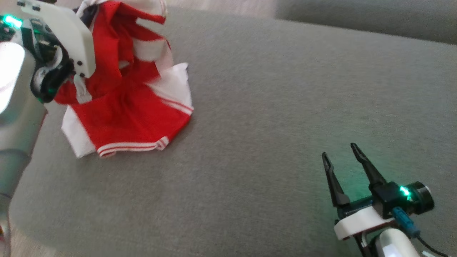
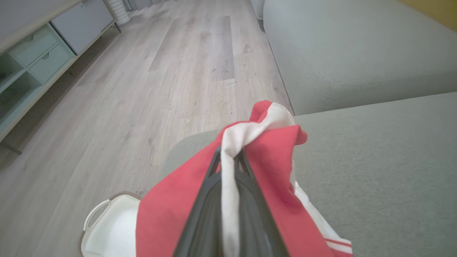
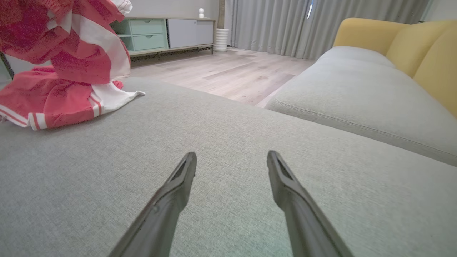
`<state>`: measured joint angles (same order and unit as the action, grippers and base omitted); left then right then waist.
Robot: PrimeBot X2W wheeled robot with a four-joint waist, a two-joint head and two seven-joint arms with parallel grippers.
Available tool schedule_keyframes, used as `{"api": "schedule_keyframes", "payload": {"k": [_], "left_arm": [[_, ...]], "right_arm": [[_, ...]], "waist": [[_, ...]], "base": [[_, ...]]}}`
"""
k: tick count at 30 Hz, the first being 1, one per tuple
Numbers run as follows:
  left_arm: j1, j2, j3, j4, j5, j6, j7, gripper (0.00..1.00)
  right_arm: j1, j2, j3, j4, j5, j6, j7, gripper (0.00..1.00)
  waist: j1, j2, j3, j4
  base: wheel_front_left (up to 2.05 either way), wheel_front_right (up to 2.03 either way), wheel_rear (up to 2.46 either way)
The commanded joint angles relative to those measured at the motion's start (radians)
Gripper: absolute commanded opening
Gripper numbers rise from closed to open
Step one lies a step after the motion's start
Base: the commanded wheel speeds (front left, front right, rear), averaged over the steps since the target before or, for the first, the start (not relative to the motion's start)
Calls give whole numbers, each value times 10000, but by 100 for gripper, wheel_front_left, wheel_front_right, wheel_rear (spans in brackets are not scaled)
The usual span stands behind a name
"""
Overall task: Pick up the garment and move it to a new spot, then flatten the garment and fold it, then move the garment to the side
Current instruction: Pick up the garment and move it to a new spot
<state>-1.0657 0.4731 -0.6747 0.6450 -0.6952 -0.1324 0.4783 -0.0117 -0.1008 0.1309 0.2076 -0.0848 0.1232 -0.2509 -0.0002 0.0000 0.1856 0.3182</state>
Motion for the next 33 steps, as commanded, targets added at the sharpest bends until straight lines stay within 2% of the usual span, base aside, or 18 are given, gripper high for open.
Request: {"api": "schedule_keyframes", "payload": {"k": [1,8,11,12,19,25,29,33], "left_arm": [[-761,651,210,-557,-156,18,-22,0],[-1179,1014,-629,-2096,-770,18,343,0],[-1246,956,-883,-2686,-1151,18,330,0],[-1246,956,-883,-2686,-1151,18,330,0],[-1183,724,-1990,-3422,-1431,18,126,0],[-1191,229,-3388,-3430,-1280,17,-905,0],[-990,-112,-4647,-3202,-1011,17,-2161,0],[-431,-623,-5595,-2331,-415,17,-3558,0]], "right_arm": [[-221,126,276,-190,151,75,-109,100],[36,445,249,-47,441,75,-109,100],[61,487,321,-49,575,75,-109,100],[61,487,321,-49,575,75,-109,100],[-169,502,477,-235,1055,75,-109,100],[-452,504,427,-413,1381,75,-109,100],[-596,504,520,-511,1651,75,-109,100],[-687,504,625,-542,1873,75,-109,100]], "waist": [[2,0,-816,-828],[2,0,-1525,-2287],[2,0,-1621,-3041],[2,0,-1621,-3041],[2,0,-1226,-4868],[2,0,-469,-6178],[2,0,-53,-6833],[2,0,193,-7292]], "base": [[0,0,0],[0,0,0],[0,0,0],[0,0,0],[0,0,0],[0,0,0],[0,0,0],[0,0,0]]}}
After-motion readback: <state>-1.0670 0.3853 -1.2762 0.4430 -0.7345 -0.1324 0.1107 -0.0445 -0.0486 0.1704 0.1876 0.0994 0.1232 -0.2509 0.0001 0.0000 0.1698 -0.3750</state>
